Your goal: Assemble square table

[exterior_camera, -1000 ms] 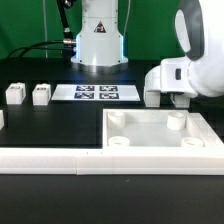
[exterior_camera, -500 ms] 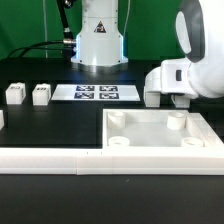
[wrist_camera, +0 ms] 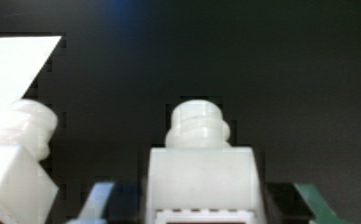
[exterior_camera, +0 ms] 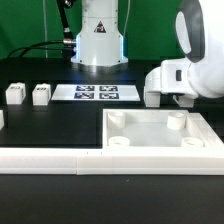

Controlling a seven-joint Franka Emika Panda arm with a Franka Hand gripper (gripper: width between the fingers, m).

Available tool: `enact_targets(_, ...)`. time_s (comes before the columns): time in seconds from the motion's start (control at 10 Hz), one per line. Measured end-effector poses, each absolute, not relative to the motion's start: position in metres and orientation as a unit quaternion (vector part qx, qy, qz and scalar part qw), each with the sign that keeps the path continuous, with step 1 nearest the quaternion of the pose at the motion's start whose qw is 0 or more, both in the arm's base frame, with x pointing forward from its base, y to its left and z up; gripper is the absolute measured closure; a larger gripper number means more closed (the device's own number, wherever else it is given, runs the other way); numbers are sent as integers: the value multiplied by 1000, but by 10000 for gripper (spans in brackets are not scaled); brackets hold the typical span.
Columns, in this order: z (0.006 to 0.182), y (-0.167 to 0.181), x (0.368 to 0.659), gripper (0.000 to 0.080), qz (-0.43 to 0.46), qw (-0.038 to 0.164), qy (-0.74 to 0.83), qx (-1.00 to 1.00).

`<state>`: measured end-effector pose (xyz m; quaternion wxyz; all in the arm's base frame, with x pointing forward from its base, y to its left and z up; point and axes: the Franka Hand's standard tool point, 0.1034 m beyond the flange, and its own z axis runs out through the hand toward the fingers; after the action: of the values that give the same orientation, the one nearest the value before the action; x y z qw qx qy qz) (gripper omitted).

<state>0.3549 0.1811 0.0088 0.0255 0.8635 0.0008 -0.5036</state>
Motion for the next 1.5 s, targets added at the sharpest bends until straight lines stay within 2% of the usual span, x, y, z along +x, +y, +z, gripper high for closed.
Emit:
enact_targets(0.2, 9, 181, 355, 511, -504, 26, 1, 864)
enact_targets(0.3, 16, 179, 359, 511, -507, 19, 11, 861)
enact_targets(0.5, 70, 158, 389, 509, -495, 2, 18, 868)
enact_targets(0.6, 90, 149, 399, 509, -480, -7, 26, 877)
enact_targets(0.7, 98, 146, 404, 509, -468, -11, 27, 883)
enact_targets(1.0, 91, 149, 413, 509, -364, -18, 24, 931)
enact_targets(1.1, 86, 143, 428, 508, -329, -35, 44, 943)
enact_targets(1.2, 102, 131, 460, 508, -292, -40, 61, 954)
enact_targets(1.3, 124, 124, 491, 508, -246, -34, 96, 964)
enact_targets(1.4, 136, 125, 514, 508, -198, -26, 119, 973)
enact_targets(1.5, 128, 128, 512, 508, -155, -32, 109, 981)
